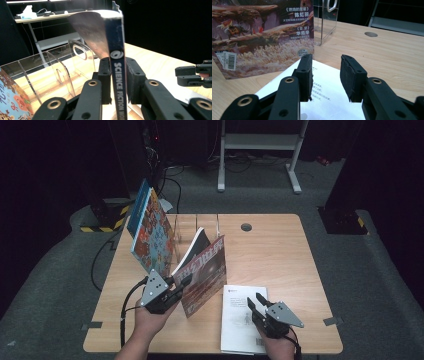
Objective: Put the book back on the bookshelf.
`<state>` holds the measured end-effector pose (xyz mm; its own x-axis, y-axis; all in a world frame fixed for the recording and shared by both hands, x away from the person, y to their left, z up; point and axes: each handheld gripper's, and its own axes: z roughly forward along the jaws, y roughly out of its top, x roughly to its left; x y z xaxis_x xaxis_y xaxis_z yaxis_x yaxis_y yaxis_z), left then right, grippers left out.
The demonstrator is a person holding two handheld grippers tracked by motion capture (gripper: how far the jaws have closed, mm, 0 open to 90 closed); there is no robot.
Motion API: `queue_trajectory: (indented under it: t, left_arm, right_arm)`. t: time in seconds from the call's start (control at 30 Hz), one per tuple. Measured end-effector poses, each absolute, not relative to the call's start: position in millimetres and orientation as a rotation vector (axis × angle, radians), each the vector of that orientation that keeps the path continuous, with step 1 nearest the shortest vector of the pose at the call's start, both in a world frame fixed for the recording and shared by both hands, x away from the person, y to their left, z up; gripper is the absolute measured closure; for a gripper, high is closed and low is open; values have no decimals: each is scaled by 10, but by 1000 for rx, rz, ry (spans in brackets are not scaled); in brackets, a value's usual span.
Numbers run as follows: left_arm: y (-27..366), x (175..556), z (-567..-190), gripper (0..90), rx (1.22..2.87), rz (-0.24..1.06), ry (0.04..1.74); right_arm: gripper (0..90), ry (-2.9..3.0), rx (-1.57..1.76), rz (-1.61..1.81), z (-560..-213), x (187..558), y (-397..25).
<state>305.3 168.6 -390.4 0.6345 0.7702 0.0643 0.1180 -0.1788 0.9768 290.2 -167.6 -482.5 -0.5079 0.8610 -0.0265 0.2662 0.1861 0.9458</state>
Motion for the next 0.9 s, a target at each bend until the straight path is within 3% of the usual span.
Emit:
queue_trajectory:
  t: [0.6,0.9]
  left_arm:
    - [1728,3108,-3881,834,1666,566,738]
    - [1709,3110,-3874,836,1666,591,737]
  right_arm:
    - [618,1899,1075,1354,-4830,2918,-1693]
    - [617,1901,1091,1361,-4829,2927,-1706]
